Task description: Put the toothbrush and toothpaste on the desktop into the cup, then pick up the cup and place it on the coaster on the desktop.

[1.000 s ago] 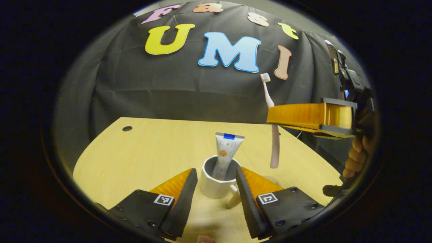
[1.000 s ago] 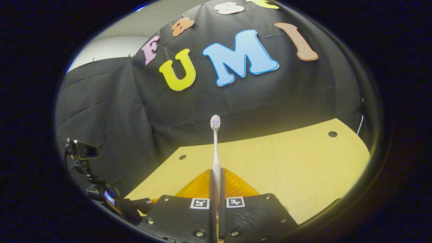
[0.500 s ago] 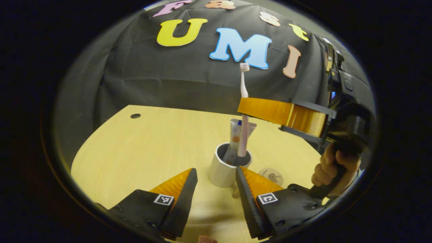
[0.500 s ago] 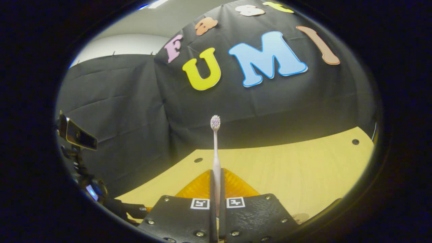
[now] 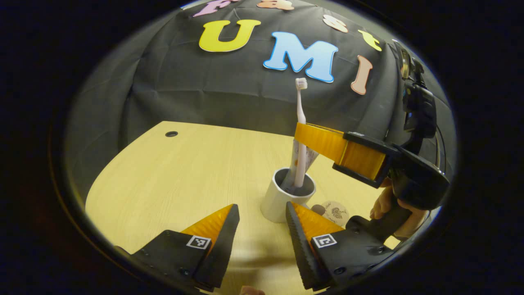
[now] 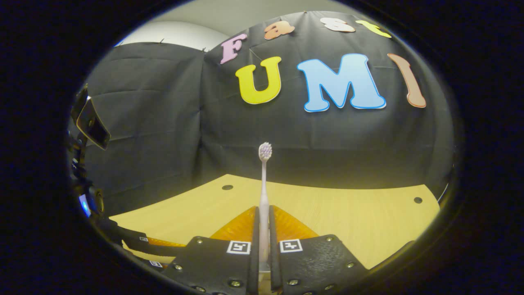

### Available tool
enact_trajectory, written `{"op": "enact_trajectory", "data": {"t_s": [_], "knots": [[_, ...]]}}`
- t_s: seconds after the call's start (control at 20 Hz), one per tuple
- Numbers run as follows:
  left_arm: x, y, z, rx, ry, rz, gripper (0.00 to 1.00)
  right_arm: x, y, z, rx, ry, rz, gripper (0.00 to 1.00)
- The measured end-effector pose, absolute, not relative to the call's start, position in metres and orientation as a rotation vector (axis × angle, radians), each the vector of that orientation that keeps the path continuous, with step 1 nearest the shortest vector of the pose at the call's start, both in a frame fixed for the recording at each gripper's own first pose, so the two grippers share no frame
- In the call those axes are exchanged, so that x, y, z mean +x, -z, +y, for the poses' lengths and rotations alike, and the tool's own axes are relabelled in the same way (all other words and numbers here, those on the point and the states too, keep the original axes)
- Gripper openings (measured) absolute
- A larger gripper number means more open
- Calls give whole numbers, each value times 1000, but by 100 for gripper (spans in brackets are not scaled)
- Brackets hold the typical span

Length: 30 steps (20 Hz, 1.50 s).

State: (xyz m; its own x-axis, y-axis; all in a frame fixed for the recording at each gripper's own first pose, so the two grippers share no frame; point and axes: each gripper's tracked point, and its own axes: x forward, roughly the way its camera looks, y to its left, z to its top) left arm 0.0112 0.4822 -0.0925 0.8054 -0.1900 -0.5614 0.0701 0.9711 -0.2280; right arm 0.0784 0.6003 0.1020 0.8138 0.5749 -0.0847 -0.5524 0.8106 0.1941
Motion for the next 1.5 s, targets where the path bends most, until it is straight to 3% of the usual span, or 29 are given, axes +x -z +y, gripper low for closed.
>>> {"op": "enact_trajectory", "data": {"t_s": [0.1,0.2,0.25,0.4,0.45,0.85,0.95,1.05,1.1,1.25,1.5], "knots": [[12,91,479,-202,142,618,76,78,-102,597,150,-595,147,23],[12,90,477,-205,147,614,76,80,-103,597,160,-597,156,39],[12,89,474,-207,150,613,76,79,-104,595,166,-594,157,55],[11,88,468,-217,158,616,75,77,-112,585,173,-574,151,73],[10,87,468,-220,157,619,75,77,-115,582,174,-564,149,85],[12,80,451,-249,159,661,77,78,-141,529,194,-451,147,87],[13,77,445,-249,157,669,91,74,-144,511,194,-421,157,87],[13,73,437,-247,158,675,91,68,-146,497,202,-403,171,84],[14,73,433,-247,160,675,96,65,-145,490,204,-395,177,87],[18,71,419,-241,174,688,91,57,-145,470,201,-369,191,85],[24,79,400,-249,171,756,91,39,-143,438,218,-319,219,85]]}}
